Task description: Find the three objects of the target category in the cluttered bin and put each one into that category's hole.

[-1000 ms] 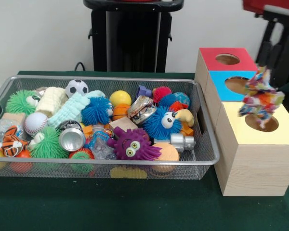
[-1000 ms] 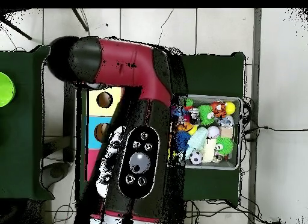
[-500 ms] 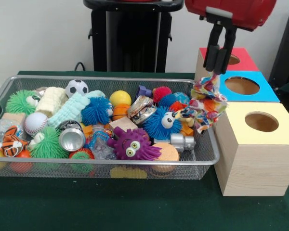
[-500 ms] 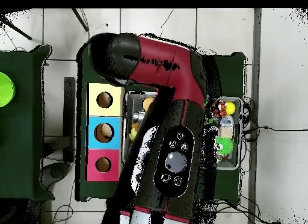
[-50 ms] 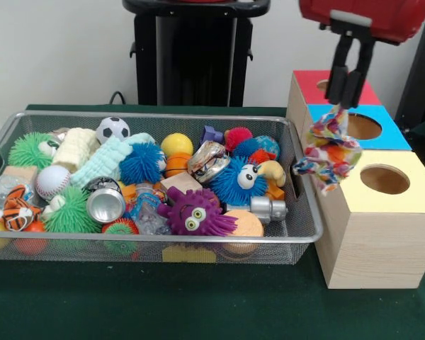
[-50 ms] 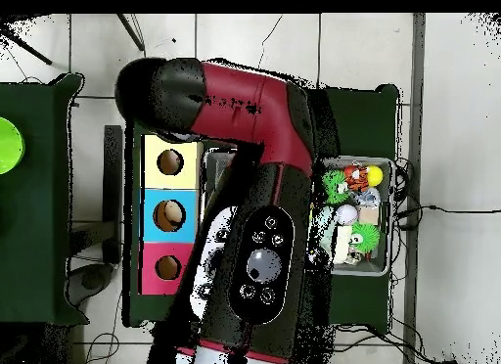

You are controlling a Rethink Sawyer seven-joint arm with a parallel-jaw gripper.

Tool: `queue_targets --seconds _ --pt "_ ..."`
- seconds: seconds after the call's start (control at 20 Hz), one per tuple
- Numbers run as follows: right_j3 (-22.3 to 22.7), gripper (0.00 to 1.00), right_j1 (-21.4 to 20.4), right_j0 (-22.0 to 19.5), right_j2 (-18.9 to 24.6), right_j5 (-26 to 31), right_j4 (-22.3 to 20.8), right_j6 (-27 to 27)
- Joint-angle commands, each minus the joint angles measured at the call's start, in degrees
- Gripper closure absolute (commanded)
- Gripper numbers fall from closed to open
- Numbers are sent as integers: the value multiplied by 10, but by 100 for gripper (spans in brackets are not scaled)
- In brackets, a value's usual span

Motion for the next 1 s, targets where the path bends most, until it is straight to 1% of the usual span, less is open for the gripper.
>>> queue_targets --seconds 0.05,0.35,0.6,0.85,1.0 --pt "82 100 -4 11 32 1 -7 87" --pt "88 100 -7 16 28 1 -4 92" --pt "119 100 -19 21 27 -19 -3 95" --pt "130 100 -31 13 30 -14 -6 73" --pt "144 100 -33 14 32 -30 -5 77"
